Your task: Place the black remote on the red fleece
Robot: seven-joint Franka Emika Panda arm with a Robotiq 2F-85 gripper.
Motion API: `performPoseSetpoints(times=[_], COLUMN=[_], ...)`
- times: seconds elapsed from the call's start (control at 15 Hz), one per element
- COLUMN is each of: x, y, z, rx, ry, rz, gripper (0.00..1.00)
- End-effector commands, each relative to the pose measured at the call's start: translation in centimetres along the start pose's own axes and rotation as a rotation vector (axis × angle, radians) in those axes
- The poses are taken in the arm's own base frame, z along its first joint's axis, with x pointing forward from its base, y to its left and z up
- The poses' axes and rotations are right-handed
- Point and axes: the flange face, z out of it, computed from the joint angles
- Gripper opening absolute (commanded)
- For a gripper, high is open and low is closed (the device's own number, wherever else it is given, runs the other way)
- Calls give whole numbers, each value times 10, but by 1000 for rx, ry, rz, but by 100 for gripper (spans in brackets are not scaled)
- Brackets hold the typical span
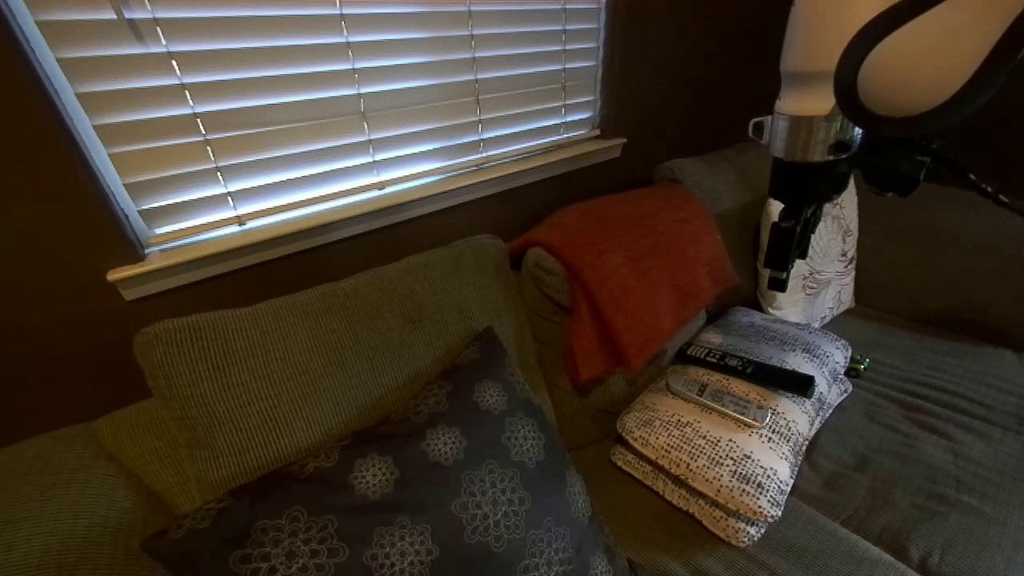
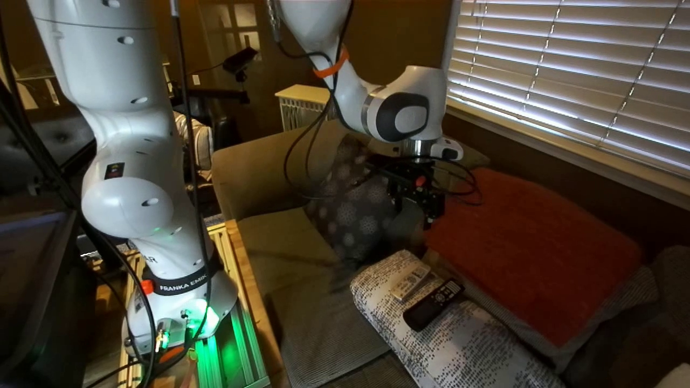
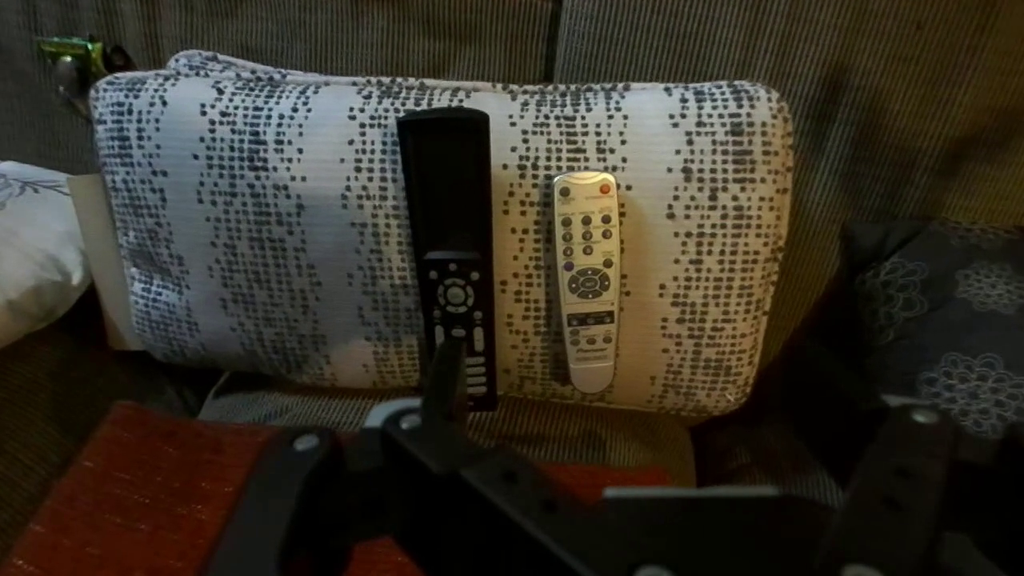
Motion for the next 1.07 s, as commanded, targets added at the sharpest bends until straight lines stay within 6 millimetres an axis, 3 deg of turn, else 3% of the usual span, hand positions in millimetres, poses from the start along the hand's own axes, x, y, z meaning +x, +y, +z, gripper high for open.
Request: performPoseSetpoints(times=[0.0, 0.53, 0.6, 0.73, 1.0], x=[7, 0, -6, -6, -4], y=[22, 72, 58, 69, 71], z=[29, 84, 72, 81, 83], rx=[4, 31, 17, 21, 20], ry=[21, -18, -28, -34, -34], rz=[-35, -11, -22, -8, -7], gripper=[100, 100, 100, 100, 100])
